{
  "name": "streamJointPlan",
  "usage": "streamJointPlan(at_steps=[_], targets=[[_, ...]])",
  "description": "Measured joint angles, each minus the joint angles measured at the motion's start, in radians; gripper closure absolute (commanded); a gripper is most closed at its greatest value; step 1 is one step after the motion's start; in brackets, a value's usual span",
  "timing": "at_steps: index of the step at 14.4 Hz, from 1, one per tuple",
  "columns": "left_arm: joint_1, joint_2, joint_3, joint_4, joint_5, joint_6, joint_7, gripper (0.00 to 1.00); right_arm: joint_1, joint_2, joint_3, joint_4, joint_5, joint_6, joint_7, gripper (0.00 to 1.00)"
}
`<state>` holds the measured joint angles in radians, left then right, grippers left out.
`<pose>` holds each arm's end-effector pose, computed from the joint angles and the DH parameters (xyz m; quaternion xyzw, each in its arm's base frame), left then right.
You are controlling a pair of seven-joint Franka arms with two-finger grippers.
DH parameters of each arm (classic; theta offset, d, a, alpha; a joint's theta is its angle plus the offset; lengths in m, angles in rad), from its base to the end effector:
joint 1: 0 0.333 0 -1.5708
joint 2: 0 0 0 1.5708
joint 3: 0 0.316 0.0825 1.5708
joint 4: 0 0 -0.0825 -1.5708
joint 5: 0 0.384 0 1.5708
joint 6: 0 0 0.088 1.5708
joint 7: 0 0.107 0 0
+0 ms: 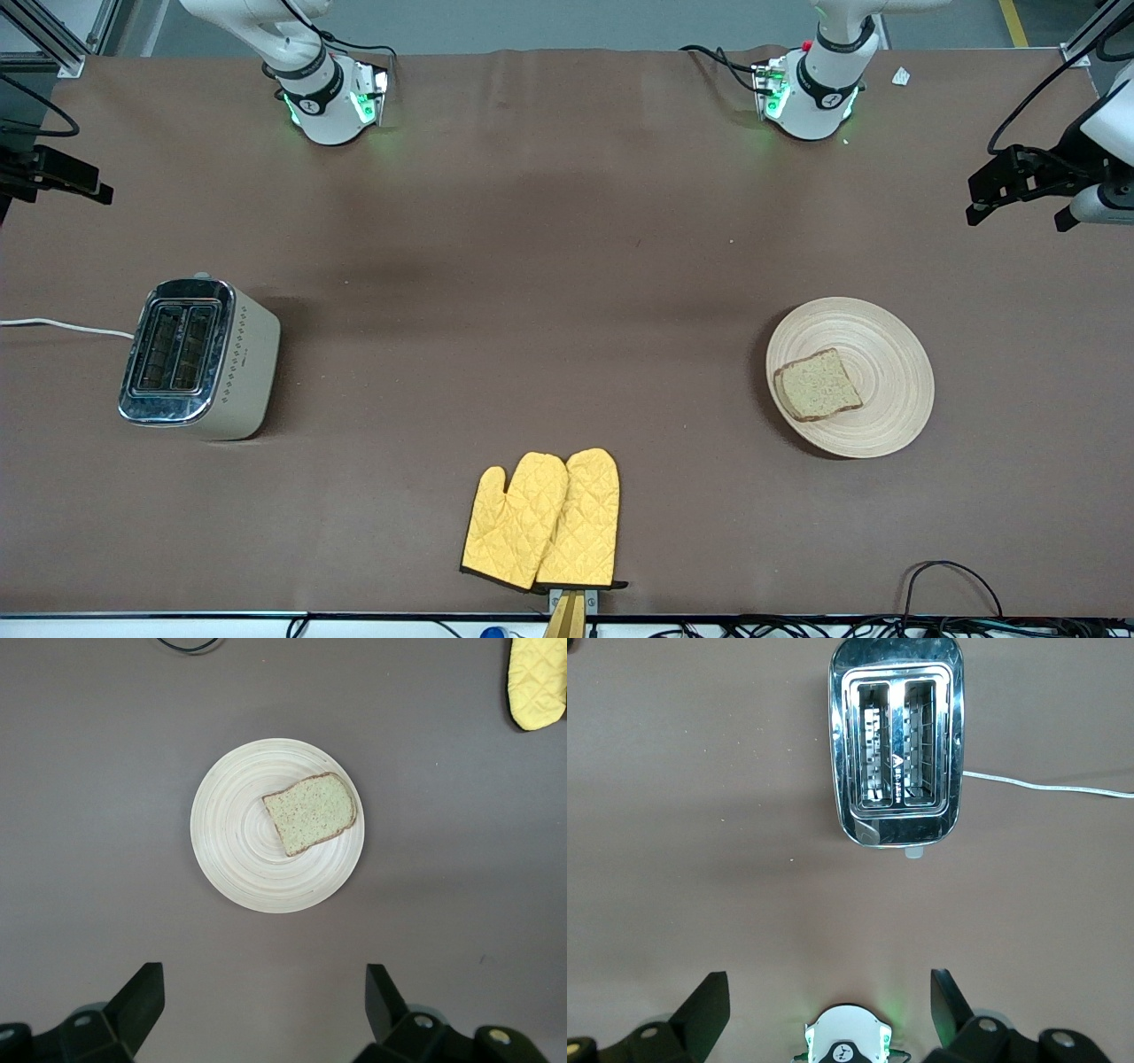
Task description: Move plate and put bread in toaster
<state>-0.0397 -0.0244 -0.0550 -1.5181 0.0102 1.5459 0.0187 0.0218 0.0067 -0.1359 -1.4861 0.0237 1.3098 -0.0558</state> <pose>0.5424 -0.0508 0.6605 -0.9981 0.0564 -0.0263 0.0048 0.5250 -0.0569 0.6394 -0.9954 0.0271 0.0901 0.0189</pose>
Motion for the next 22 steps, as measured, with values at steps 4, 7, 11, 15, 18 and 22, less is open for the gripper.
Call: streamJointPlan(at_steps=[4, 7, 11, 15, 18, 22], targets=[[0.005, 0.003, 0.002, 0.001, 0.000, 0.000, 0.000, 0.00, 0.000, 0.000, 0.000, 0.000, 0.000, 0.000, 0.000, 0.00], [0.011, 0.034, 0.008, 0.031, 0.000, 0.001, 0.000, 0.00, 0.000, 0.000, 0.000, 0.000, 0.000, 0.000, 0.000, 0.00], [0.067, 0.117, 0.036, 0.051, -0.067, 0.002, 0.066, 0.00, 0.000, 0.000, 0.000, 0.000, 0.000, 0.000, 0.000, 0.00], [0.221, 0.233, 0.046, 0.051, -0.203, 0.005, 0.125, 0.00, 0.000, 0.000, -0.001, -0.001, 0.000, 0.000, 0.000, 0.00], [0.266, 0.300, 0.046, 0.052, -0.211, 0.009, 0.128, 0.00, 0.000, 0.000, -0.001, -0.001, 0.001, 0.000, 0.000, 0.00], [0.344, 0.380, 0.047, 0.050, -0.238, 0.052, 0.238, 0.00, 0.000, 0.000, -0.001, -0.001, 0.001, 0.000, 0.000, 0.00]])
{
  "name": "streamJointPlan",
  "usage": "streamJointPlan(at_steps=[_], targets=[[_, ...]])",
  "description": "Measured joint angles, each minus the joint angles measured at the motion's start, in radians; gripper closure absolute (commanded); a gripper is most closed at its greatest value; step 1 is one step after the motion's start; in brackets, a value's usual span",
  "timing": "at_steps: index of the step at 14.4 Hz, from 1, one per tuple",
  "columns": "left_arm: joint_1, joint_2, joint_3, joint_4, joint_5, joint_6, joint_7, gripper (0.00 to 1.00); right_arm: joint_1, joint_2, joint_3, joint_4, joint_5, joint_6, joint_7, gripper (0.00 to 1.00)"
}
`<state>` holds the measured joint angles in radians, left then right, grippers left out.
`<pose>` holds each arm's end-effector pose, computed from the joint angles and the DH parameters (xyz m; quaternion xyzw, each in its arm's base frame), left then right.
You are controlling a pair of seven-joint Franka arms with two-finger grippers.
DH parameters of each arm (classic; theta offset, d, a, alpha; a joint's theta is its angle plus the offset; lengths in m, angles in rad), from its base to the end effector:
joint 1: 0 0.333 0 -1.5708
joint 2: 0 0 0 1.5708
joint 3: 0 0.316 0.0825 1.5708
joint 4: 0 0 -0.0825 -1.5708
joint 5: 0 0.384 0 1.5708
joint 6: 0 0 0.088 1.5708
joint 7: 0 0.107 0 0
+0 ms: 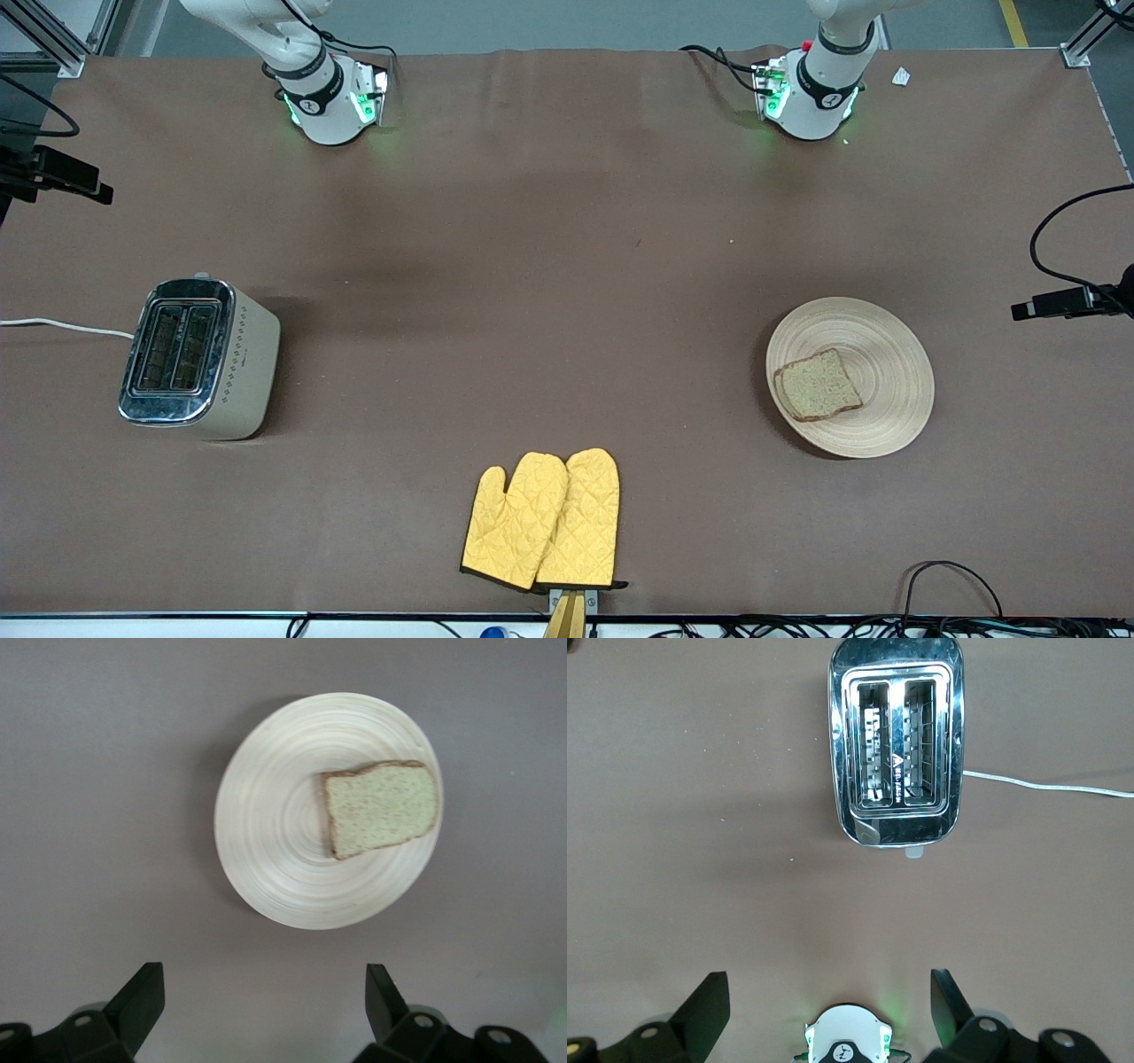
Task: Move plate and put bread in toaster
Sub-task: 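Reach the left gripper toward the rim of the wooden plate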
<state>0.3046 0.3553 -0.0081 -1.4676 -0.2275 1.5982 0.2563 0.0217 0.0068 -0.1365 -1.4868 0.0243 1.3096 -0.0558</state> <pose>0.6210 0.1658 0.4634 0.9866 0.0357 -0.0761 0.1399 0.5250 -0.0572 0.6391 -0.9953 0.0274 0.0905 0.0193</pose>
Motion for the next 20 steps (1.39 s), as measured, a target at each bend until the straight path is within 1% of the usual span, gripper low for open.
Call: streamJointPlan(at_steps=[4, 6, 7, 8, 10, 12, 15, 20], targets=[[0.126, 0.124, 0.001, -0.001, -0.087, 0.078, 0.225, 0.00, 0.000, 0.000, 0.000, 0.000, 0.000, 0.000, 0.000, 0.00], [0.162, 0.184, 0.001, -0.002, -0.149, 0.097, 0.296, 0.02, 0.000, 0.000, 0.000, 0.000, 0.000, 0.000, 0.000, 0.00], [0.171, 0.209, 0.000, -0.003, -0.187, 0.097, 0.310, 0.05, 0.000, 0.000, 0.000, 0.000, 0.000, 0.000, 0.000, 0.00], [0.178, 0.234, 0.000, -0.005, -0.226, 0.097, 0.325, 0.12, 0.000, 0.000, 0.000, 0.000, 0.000, 0.000, 0.000, 0.00], [0.187, 0.284, 0.000, -0.007, -0.290, 0.097, 0.377, 0.23, 0.000, 0.000, 0.000, 0.000, 0.000, 0.000, 0.000, 0.00], [0.196, 0.330, 0.000, -0.007, -0.333, 0.098, 0.413, 0.28, 0.000, 0.000, 0.000, 0.000, 0.000, 0.000, 0.000, 0.00], [0.212, 0.386, 0.000, -0.006, -0.396, 0.100, 0.455, 0.30, 0.000, 0.000, 0.000, 0.000, 0.000, 0.000, 0.000, 0.00], [0.212, 0.444, -0.004, -0.006, -0.468, 0.103, 0.493, 0.30, 0.000, 0.000, 0.000, 0.000, 0.000, 0.000, 0.000, 0.00]])
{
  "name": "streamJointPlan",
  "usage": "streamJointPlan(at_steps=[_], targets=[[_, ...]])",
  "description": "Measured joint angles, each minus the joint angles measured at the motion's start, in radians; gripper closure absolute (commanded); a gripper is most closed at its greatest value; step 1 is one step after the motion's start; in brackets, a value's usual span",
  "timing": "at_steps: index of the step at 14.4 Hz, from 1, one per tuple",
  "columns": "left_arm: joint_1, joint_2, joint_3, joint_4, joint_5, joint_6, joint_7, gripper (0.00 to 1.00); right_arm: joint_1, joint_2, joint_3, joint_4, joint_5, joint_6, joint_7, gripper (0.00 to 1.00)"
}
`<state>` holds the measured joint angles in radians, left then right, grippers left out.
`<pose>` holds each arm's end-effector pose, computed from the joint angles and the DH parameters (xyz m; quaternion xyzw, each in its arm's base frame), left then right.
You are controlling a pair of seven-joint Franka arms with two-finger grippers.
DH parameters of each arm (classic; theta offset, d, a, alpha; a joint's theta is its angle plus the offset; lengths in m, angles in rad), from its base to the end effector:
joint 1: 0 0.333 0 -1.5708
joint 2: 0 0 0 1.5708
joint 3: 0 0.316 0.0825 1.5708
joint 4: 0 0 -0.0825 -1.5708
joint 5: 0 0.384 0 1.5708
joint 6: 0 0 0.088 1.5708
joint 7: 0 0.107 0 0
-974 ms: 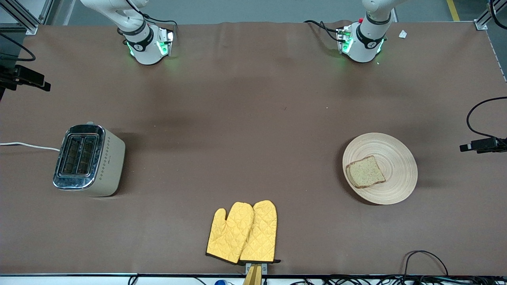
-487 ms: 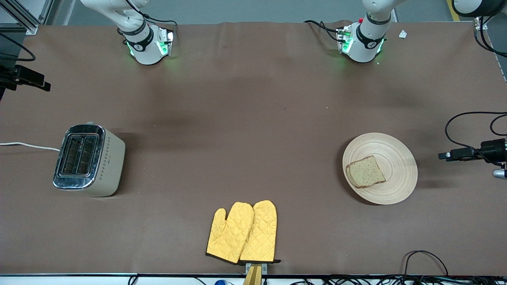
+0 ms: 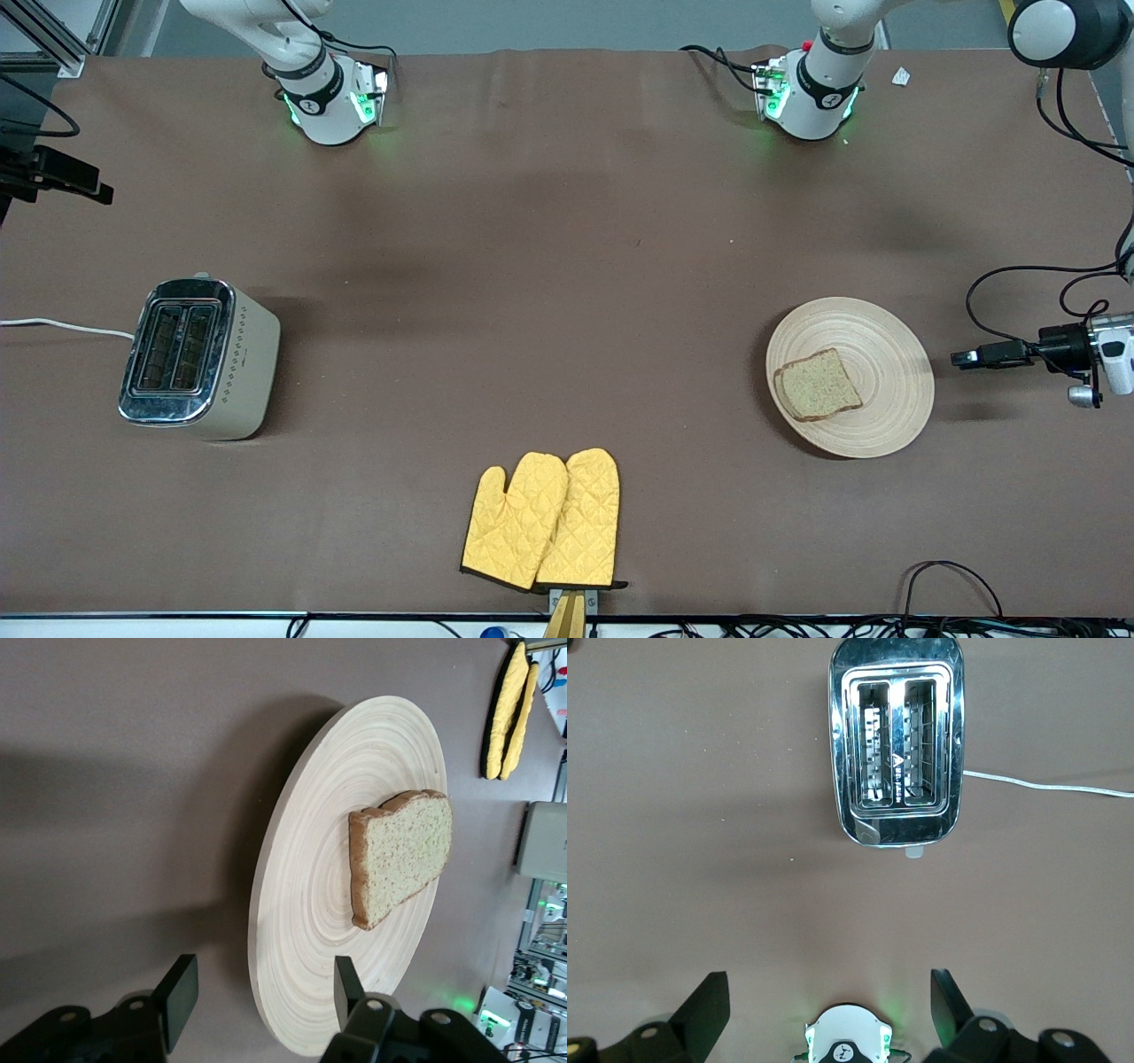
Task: Move plate and put bread in toaster
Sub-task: 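Reach the left gripper toward the rim of the wooden plate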
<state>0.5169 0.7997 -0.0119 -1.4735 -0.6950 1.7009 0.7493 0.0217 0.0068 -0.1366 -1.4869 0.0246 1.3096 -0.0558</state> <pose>0.6072 0.2677 0.1886 0.9105 0.0274 -0.0296 0.4114 0.5250 -0.0572 0.6390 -0.9953 0.0274 0.0906 0.0195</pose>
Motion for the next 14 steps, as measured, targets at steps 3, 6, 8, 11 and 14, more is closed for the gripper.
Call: streamJointPlan(at_steps=[3, 6, 8, 11, 14], targets=[[0.008, 0.027, 0.000, 0.000, -0.009, 0.029, 0.018, 0.31, 0.000, 0.000, 0.000, 0.000, 0.000, 0.000, 0.000, 0.00], [0.013, 0.031, 0.000, 0.001, -0.015, 0.031, 0.022, 0.36, 0.000, 0.000, 0.000, 0.000, 0.000, 0.000, 0.000, 0.00], [0.012, 0.031, -0.003, 0.001, -0.015, 0.029, 0.022, 0.41, 0.000, 0.000, 0.000, 0.000, 0.000, 0.000, 0.000, 0.00], [0.008, 0.037, -0.007, 0.000, -0.015, 0.028, 0.022, 0.41, 0.000, 0.000, 0.000, 0.000, 0.000, 0.000, 0.000, 0.00], [0.008, 0.056, -0.009, 0.000, -0.015, 0.028, 0.023, 0.44, 0.000, 0.000, 0.000, 0.000, 0.000, 0.000, 0.000, 0.00]])
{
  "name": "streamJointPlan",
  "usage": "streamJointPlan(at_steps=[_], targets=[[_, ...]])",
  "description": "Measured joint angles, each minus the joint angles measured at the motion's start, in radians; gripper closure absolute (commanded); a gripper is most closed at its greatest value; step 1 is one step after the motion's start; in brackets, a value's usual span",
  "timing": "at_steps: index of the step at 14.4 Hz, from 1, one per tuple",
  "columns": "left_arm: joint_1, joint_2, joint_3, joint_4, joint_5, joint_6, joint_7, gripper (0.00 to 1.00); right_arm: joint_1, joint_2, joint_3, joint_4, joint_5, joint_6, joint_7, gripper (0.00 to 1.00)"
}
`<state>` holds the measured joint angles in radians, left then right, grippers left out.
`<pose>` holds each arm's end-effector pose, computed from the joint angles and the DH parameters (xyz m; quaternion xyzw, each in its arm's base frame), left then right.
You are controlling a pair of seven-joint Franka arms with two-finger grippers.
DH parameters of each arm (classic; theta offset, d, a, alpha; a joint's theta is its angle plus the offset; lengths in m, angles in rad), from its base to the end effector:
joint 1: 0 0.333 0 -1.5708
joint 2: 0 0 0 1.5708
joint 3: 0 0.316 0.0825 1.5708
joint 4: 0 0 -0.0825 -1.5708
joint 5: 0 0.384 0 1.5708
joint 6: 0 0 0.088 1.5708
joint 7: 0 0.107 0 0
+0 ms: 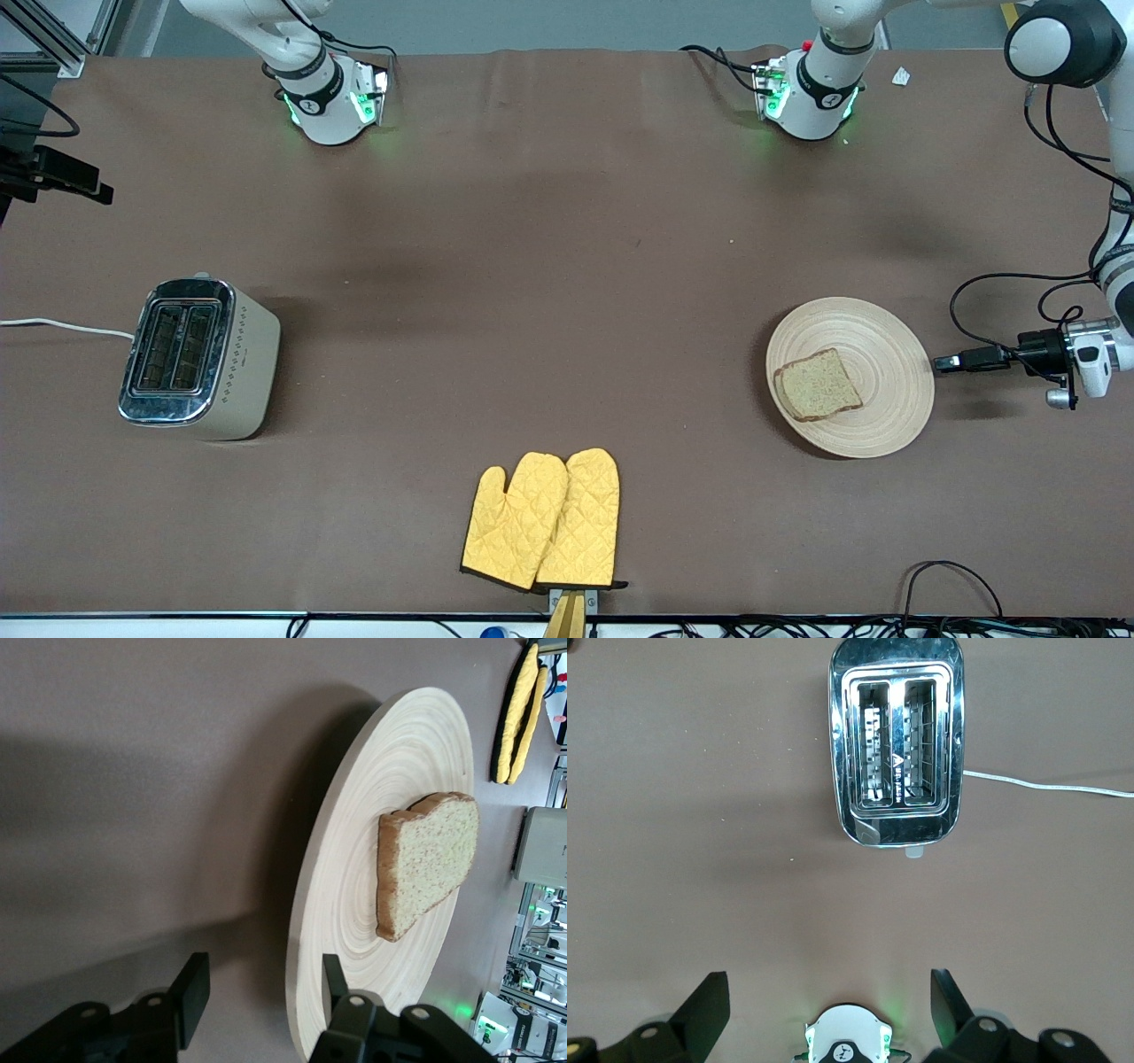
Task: Move plate and put bread in toaster
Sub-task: 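Reach the left gripper toward the rim of the wooden plate, then close the left gripper on the wooden plate rim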
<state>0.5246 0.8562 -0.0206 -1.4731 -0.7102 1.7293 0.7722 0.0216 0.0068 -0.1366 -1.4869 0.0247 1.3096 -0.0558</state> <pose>0.6026 0.2661 0.1526 0.9054 0.0341 -0.0321 0.4219 0.5250 -0.0572 0.6390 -0.9953 0.0274 0.0905 0.0195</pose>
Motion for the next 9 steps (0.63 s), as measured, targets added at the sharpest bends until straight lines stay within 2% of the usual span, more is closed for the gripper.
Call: streamJointPlan(at_steps=[3, 9], targets=[[-0.001, 0.005, -0.022, 0.000, -0.006, 0.000, 0.000, 0.49, 0.000, 0.000, 0.000, 0.000, 0.000, 0.000, 0.000, 0.00], [-0.001, 0.025, -0.030, 0.000, -0.022, 0.000, 0.003, 0.68, 0.000, 0.000, 0.000, 0.000, 0.000, 0.000, 0.000, 0.00]])
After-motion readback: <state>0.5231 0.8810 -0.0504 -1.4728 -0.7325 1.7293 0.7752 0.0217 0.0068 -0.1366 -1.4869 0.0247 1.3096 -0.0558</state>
